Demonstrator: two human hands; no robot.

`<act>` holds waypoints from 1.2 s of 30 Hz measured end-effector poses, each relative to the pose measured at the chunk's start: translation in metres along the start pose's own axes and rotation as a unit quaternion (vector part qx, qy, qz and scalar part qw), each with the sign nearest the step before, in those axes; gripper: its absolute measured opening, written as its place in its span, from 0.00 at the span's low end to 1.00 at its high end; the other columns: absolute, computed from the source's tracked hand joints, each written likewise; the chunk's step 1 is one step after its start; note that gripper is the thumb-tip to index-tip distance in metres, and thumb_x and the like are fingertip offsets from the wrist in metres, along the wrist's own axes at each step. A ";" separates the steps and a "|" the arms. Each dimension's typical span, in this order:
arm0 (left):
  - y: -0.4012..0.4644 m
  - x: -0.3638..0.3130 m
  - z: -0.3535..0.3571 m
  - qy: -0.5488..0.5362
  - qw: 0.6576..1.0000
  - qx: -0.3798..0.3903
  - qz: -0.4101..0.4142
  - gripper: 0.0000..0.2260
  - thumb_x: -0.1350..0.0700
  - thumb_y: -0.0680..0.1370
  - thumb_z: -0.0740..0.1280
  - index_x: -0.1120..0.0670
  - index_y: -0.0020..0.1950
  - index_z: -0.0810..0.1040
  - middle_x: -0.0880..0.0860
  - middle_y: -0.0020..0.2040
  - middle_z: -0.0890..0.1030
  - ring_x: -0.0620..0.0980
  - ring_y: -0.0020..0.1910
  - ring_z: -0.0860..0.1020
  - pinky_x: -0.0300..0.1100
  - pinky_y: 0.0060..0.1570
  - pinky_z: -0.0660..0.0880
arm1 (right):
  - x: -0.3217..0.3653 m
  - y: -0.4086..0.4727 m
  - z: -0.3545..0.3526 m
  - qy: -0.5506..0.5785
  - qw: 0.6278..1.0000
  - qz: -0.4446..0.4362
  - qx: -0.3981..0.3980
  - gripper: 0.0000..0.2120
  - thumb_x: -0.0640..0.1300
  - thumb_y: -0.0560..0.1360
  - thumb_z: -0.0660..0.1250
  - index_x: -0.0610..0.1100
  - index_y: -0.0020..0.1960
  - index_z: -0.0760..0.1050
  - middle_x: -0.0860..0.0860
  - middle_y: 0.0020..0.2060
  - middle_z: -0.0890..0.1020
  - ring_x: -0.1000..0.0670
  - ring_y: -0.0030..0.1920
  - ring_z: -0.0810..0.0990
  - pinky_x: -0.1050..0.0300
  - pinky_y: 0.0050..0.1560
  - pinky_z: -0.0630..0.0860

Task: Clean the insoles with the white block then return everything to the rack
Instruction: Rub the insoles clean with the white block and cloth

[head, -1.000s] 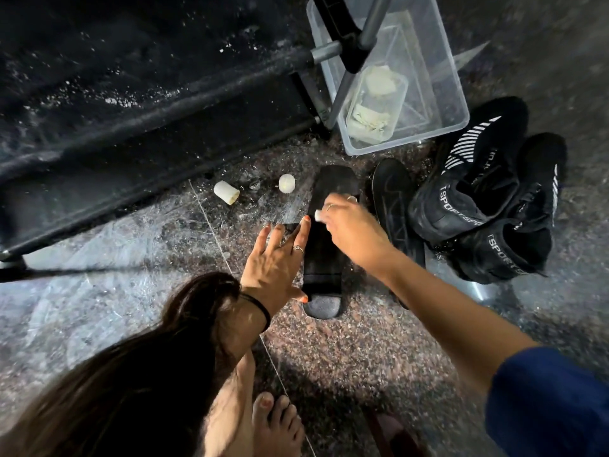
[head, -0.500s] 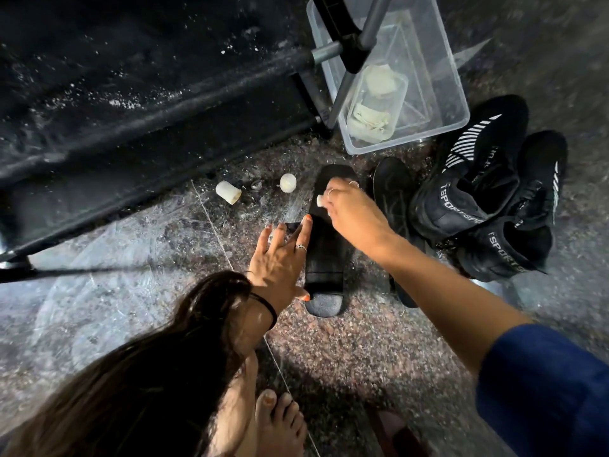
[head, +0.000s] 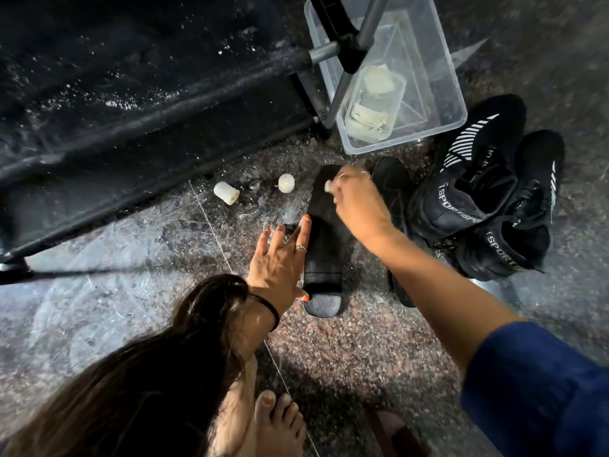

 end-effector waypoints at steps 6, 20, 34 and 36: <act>0.000 0.000 0.001 0.007 1.000 0.004 0.000 0.56 0.36 0.71 0.67 0.58 0.72 0.25 0.51 0.78 0.49 0.56 0.76 0.46 0.51 0.73 0.41 | -0.027 0.004 -0.019 0.049 0.984 0.151 -0.084 0.12 0.27 0.71 0.60 0.35 0.47 0.81 0.41 0.50 0.78 0.41 0.47 0.80 0.52 0.53 0.76; 0.000 0.000 0.001 -0.005 1.000 0.015 -0.008 0.57 0.37 0.71 0.69 0.58 0.72 0.25 0.52 0.78 0.48 0.57 0.76 0.45 0.51 0.73 0.40 | 0.025 -0.028 0.028 -0.017 0.996 -0.030 0.086 0.08 0.30 0.73 0.62 0.43 0.44 0.72 0.48 0.44 0.74 0.49 0.42 0.74 0.48 0.43 0.77; -0.001 -0.002 -0.001 -0.008 1.000 0.007 0.001 0.57 0.38 0.71 0.69 0.58 0.71 0.25 0.52 0.78 0.50 0.57 0.76 0.46 0.52 0.73 0.42 | 0.005 -0.029 0.003 -0.012 0.999 0.041 0.005 0.09 0.32 0.75 0.63 0.38 0.38 0.77 0.42 0.41 0.77 0.42 0.42 0.78 0.52 0.40 0.75; 0.000 -0.001 -0.001 -0.026 1.000 0.010 -0.005 0.57 0.40 0.70 0.71 0.58 0.72 0.26 0.51 0.78 0.51 0.57 0.76 0.46 0.51 0.73 0.41 | 0.017 -0.062 0.021 -0.023 0.998 -0.003 0.055 0.09 0.40 0.78 0.60 0.42 0.39 0.72 0.45 0.39 0.75 0.44 0.40 0.75 0.52 0.36 0.69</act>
Point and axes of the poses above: each hand's wrist, its own y-axis towards the middle knuckle, its own z-axis out of the palm, x = y × z, the point moved 10 cm from there along y, towards the middle knuckle
